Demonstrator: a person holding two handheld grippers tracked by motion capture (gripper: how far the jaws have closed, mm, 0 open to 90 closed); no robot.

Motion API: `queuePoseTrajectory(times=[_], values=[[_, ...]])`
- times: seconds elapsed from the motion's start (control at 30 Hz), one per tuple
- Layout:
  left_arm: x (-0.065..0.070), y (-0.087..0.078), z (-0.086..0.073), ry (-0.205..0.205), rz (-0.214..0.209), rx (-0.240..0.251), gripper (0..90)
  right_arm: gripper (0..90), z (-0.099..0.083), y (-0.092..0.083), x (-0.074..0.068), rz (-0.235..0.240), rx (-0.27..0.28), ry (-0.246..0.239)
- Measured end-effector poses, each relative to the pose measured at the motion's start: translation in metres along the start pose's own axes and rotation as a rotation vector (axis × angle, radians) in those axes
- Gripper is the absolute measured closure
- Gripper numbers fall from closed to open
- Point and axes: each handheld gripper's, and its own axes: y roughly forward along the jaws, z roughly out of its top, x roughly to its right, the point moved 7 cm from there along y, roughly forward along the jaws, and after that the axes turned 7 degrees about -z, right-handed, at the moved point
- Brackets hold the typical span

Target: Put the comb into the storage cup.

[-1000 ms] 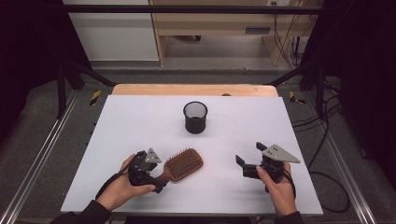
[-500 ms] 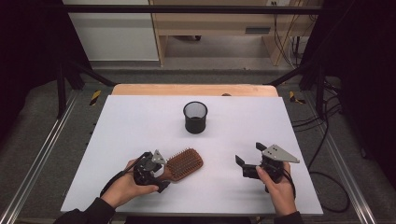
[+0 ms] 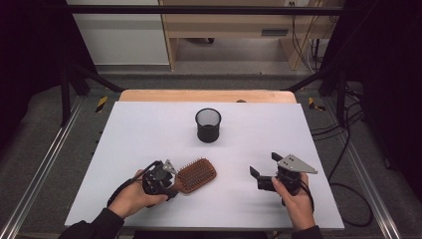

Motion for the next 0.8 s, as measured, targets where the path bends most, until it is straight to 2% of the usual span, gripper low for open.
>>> queuePoseTrajectory(times=[0.33,0.53,0.8], values=[[-0.0015,0.0013,0.0002,0.001,0.008,-0.015,62.1,5.9,-0.0017,0.0044,-0.0073,0.019,-0.013,-0.018],[0.0007,0.0022,0.0011,0.025,0.036,-0.030,64.0,5.9,-0.0015,0.0036,-0.0060,0.017,-0.011,-0.015],[0.0051,0.0033,0.0014,0.053,0.051,-0.043,69.5,5.9,-0.0015,0.0032,-0.0059,0.018,-0.012,-0.014]])
